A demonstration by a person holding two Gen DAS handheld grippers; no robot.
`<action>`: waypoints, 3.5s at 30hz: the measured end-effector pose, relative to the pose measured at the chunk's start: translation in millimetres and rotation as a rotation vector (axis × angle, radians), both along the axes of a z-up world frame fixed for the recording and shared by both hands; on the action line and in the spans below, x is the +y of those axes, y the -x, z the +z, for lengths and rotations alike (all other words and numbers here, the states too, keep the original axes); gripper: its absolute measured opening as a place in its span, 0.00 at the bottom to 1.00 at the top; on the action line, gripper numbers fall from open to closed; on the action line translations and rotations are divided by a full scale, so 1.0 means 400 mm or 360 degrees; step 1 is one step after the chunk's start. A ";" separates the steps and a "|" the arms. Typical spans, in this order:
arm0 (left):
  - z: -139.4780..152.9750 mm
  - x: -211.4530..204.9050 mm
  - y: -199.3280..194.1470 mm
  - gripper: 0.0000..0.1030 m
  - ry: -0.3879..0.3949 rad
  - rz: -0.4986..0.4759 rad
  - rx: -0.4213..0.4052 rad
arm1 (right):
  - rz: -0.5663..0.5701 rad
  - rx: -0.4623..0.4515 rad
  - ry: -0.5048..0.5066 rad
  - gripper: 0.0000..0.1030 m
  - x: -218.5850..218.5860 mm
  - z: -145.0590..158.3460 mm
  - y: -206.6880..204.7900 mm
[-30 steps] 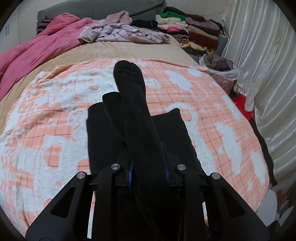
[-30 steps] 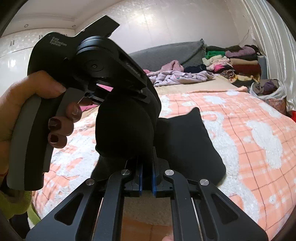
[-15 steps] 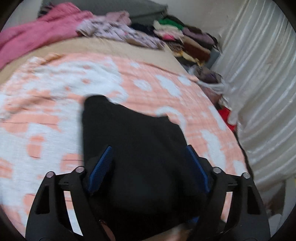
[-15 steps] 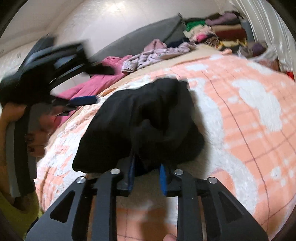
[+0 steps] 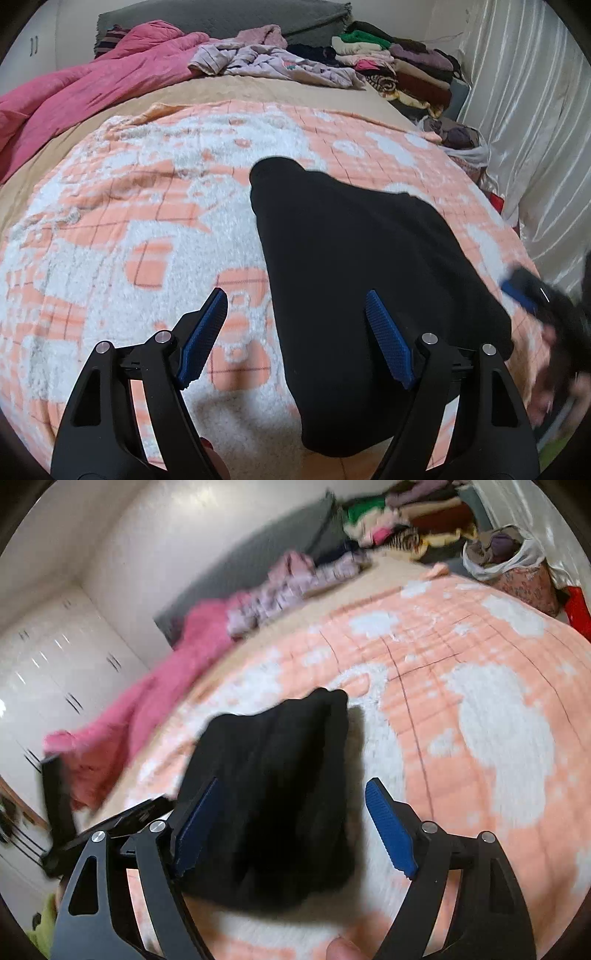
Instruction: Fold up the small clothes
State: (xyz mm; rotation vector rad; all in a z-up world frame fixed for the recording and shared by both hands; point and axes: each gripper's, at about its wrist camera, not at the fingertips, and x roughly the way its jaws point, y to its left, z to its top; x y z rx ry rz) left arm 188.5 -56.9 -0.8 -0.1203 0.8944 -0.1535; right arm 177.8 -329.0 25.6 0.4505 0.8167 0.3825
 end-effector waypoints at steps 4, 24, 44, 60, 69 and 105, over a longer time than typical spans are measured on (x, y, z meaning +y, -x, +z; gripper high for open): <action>-0.016 -0.011 0.009 0.67 -0.0027 -0.0026 0.0006 | 0.0042 0.0173 0.0058 0.77 0.022 -0.033 -0.125; -0.012 -0.012 0.022 0.68 -0.0100 -0.0067 -0.0060 | 0.0325 -0.0289 0.0667 0.25 0.246 0.078 -0.141; -0.045 0.002 0.000 0.71 -0.0055 -0.0063 -0.0018 | 0.0164 -0.0177 0.0877 0.23 0.213 -0.050 -0.224; -0.034 0.011 0.025 0.71 -0.0079 -0.0063 -0.0027 | 0.0167 -0.0359 0.0745 0.40 0.183 0.065 -0.015; -0.026 0.018 0.063 0.71 -0.0095 -0.0071 -0.0044 | 0.0251 -0.0190 0.0642 0.38 0.181 0.021 0.096; 0.094 0.067 0.319 0.91 -0.0115 -0.0061 -0.0306 | -0.0107 -0.0482 0.0630 0.96 0.139 0.130 0.368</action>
